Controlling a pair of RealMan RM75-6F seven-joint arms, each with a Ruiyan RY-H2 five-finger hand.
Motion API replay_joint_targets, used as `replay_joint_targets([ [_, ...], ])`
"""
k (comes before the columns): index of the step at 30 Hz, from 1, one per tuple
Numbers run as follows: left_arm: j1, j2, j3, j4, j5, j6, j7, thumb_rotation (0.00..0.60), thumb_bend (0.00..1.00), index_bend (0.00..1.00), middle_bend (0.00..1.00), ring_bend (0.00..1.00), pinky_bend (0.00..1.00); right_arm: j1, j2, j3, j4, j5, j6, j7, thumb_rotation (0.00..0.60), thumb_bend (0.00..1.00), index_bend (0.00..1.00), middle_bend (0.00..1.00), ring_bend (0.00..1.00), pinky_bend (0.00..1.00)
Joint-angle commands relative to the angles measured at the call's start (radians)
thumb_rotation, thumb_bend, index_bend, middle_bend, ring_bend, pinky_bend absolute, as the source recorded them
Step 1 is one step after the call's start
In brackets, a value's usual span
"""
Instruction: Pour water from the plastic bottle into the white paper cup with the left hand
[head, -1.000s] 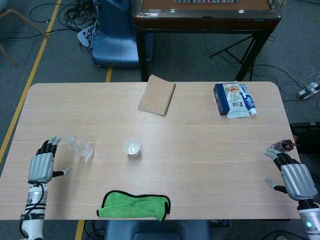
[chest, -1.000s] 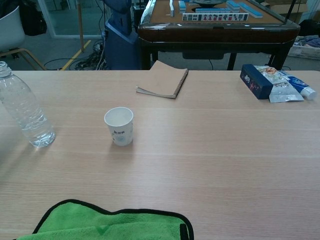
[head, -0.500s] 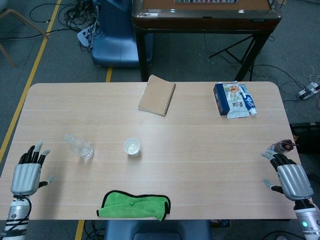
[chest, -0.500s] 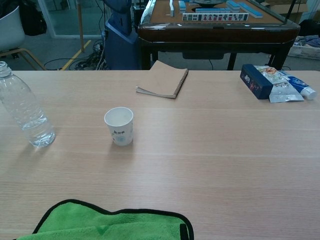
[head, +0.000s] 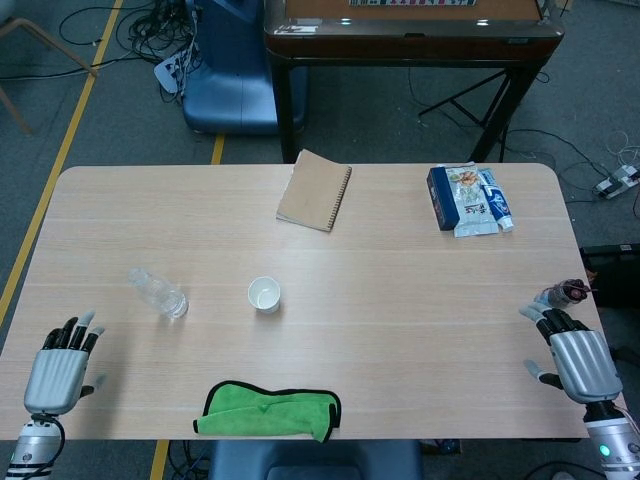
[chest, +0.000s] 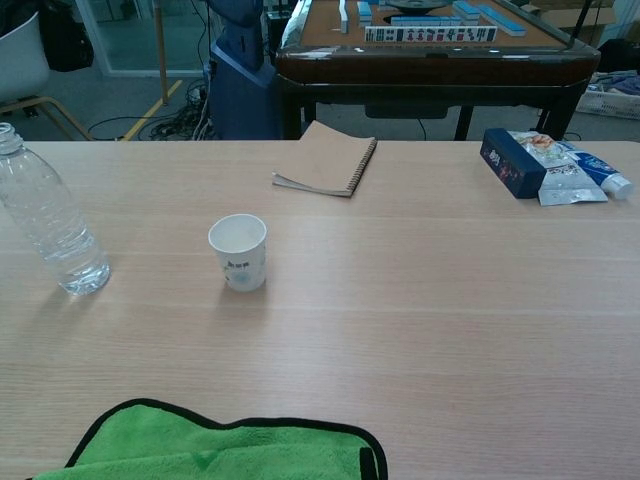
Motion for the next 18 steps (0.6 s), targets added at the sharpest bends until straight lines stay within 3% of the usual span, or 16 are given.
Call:
replay_joint_targets([
  [1,0.007,-0.002,0.004,-0.009,0.011,-0.006,0.022,0.6,0.05,0.29,0.14,0.15,0.25,-0.001,0.003,0.0,-0.002,-0.002,0.003,0.001,0.6,0.17,0.25,0.23,0.22,0.47],
  [18,0.028,0.015,-0.016,-0.038,0.026,-0.004,0.048,0.6,0.05,0.3,0.15,0.15,0.25,-0.001,0.01,-0.003,-0.002,-0.011,0.003,0.017,0.6,0.17,0.25,0.23,0.22,0.47],
])
